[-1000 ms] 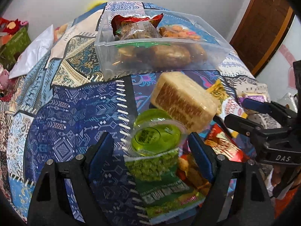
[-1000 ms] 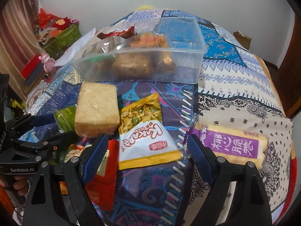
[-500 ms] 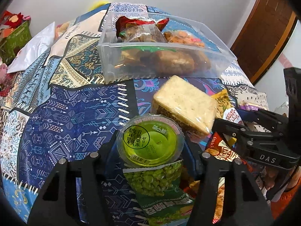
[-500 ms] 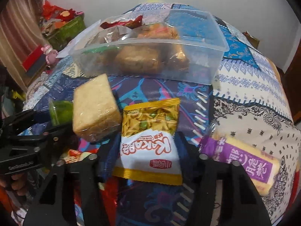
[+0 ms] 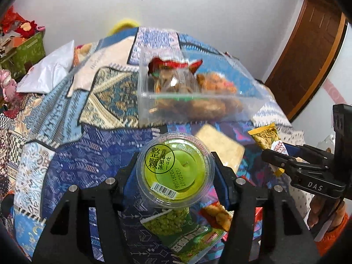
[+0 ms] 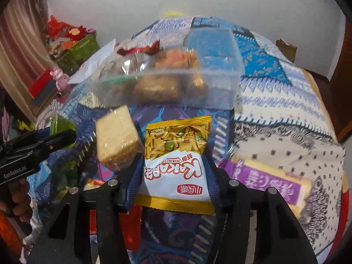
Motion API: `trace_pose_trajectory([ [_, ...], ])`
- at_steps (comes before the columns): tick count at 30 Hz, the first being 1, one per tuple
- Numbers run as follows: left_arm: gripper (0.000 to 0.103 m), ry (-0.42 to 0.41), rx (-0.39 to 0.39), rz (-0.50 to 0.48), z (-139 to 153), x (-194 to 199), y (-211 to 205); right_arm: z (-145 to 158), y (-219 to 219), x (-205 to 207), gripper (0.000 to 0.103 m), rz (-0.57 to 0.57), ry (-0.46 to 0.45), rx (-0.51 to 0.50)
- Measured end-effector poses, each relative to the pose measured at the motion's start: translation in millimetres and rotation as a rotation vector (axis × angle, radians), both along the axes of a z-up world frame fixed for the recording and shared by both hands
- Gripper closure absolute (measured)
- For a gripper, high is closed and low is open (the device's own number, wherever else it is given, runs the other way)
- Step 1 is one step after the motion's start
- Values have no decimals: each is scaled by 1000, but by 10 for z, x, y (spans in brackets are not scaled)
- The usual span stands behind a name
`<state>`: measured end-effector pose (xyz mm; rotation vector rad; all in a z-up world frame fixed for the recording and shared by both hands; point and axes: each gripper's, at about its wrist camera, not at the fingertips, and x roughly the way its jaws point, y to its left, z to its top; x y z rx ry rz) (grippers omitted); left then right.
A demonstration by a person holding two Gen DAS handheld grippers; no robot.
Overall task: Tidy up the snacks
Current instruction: 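Carry the jelly cup and chip bag into the clear box and open both tools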
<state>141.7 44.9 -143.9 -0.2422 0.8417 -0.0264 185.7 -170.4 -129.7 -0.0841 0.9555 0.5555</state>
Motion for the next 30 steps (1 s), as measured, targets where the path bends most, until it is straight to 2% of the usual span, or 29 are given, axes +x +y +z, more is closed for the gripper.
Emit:
trace_pose_trajectory([
  [9, 44, -90, -2, 7, 342, 116, 33, 335, -4, 113, 54, -35, -86, 55],
  [19, 44, -144, 18, 22, 544, 500, 74, 563, 19, 411, 53, -59, -141, 103],
  [24, 44, -144, 29, 43, 523, 743, 162, 616, 66, 556, 53, -68, -154, 115],
  [30, 44, -98, 50, 61, 323, 1022, 253, 559, 270, 781, 53, -50, -137, 119],
])
